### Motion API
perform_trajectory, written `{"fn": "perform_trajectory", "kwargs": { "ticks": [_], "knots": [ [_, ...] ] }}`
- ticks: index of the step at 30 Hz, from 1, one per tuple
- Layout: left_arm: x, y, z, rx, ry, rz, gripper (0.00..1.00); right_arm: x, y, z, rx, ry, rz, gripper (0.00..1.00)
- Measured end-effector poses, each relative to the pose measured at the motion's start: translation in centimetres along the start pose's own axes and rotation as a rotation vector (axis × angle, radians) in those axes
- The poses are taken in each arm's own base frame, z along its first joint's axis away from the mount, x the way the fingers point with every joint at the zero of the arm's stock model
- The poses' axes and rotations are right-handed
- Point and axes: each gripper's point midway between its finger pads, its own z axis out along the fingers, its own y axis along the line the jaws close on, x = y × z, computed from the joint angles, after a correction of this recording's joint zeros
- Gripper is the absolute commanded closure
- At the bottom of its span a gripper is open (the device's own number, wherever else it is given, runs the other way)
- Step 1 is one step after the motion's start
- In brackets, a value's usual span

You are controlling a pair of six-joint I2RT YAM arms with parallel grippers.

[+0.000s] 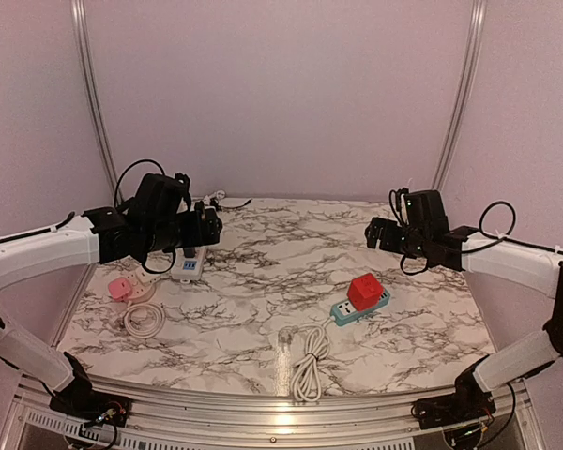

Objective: Pull the plug off the socket

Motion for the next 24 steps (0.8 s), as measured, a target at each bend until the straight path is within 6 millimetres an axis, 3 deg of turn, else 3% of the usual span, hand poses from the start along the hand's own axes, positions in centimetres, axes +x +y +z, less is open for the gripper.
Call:
{"fn": "perform_trajectory", "kwargs": {
  "ticks": [12,24],
  "knots": [
    [0.9,-0.5,0.5,0.021,0.033,0.018,0.01,2.6,-0.2,-0.1,0.001,0.091,-0.069,0.01],
    [1.7,-1.2,0.6,0.071,0.069,0.035,0.01,7.1,3.8,-2.0,-0.074,0.245,-0.206,0.01]
  ]
}}
